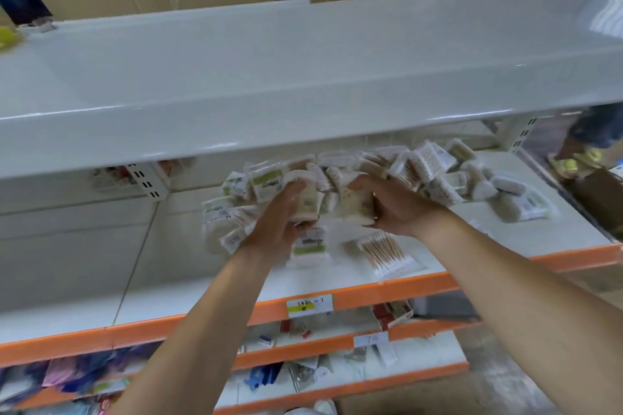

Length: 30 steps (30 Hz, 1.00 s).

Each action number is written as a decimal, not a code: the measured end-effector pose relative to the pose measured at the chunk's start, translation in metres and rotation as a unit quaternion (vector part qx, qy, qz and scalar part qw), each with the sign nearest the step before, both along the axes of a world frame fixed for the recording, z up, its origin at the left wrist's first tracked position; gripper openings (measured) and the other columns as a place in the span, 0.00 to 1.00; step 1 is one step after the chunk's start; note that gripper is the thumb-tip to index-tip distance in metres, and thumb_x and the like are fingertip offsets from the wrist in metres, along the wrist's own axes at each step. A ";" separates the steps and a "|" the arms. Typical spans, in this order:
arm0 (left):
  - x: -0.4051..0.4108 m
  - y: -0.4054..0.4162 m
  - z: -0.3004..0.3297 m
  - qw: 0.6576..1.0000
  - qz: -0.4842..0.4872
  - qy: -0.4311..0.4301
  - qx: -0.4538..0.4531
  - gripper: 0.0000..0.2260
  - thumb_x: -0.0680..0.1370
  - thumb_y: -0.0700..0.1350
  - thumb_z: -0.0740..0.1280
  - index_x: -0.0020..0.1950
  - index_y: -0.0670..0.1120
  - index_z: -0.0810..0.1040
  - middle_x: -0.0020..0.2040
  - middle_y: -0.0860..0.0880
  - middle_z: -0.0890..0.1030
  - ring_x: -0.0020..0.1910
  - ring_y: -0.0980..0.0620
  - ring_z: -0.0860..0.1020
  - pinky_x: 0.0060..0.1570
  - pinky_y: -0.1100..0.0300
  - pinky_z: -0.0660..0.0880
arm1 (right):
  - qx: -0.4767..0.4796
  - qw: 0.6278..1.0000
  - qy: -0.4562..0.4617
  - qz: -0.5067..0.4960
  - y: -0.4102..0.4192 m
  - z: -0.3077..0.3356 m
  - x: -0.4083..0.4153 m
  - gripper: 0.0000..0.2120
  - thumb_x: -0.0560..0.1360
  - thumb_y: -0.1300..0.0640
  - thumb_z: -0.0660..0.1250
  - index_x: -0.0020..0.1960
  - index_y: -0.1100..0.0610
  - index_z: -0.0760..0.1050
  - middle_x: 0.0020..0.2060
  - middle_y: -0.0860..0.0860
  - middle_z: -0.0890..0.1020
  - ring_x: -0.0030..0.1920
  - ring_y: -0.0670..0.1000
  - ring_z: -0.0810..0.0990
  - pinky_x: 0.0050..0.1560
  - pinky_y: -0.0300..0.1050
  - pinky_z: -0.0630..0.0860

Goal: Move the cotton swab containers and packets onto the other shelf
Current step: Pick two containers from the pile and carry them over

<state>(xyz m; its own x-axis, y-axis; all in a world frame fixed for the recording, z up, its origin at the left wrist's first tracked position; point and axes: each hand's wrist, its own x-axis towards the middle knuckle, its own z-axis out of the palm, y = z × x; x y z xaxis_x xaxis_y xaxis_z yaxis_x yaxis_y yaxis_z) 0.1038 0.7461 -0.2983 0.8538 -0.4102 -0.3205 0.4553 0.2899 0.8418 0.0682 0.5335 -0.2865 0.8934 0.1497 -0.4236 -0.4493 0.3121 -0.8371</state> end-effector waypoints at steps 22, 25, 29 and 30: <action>-0.133 0.135 0.016 0.949 0.239 -0.038 0.201 0.21 0.70 0.56 0.77 0.59 0.49 0.81 0.59 0.47 0.83 0.60 0.46 0.80 0.61 0.48 0.78 | -0.180 0.966 -0.076 0.168 0.148 0.011 -0.026 0.30 0.55 0.47 0.84 0.56 0.54 0.84 0.51 0.47 0.87 0.57 0.49 0.83 0.58 0.46 0.78; -0.147 0.158 0.017 0.937 0.273 -0.042 0.214 0.24 0.67 0.60 0.79 0.59 0.51 0.82 0.58 0.49 0.83 0.58 0.48 0.81 0.58 0.50 0.79 | -0.168 0.964 -0.092 0.185 0.175 0.014 -0.034 0.21 0.63 0.52 0.83 0.53 0.54 0.84 0.46 0.45 0.88 0.49 0.44 0.85 0.42 0.37 0.77; -0.163 0.193 0.020 0.922 0.311 -0.043 0.225 0.22 0.67 0.59 0.78 0.56 0.50 0.83 0.53 0.46 0.85 0.54 0.44 0.83 0.60 0.44 0.78 | -0.172 0.953 -0.118 0.220 0.217 0.016 -0.043 0.17 0.65 0.52 0.81 0.52 0.52 0.83 0.45 0.44 0.88 0.47 0.43 0.86 0.49 0.45 0.77; -0.167 0.203 0.019 0.919 0.318 -0.042 0.227 0.21 0.68 0.58 0.77 0.56 0.50 0.83 0.52 0.45 0.86 0.52 0.44 0.84 0.58 0.45 0.79 | -0.175 0.950 -0.119 0.228 0.228 0.016 -0.044 0.17 0.66 0.53 0.81 0.53 0.52 0.83 0.46 0.45 0.88 0.51 0.47 0.86 0.55 0.48 0.78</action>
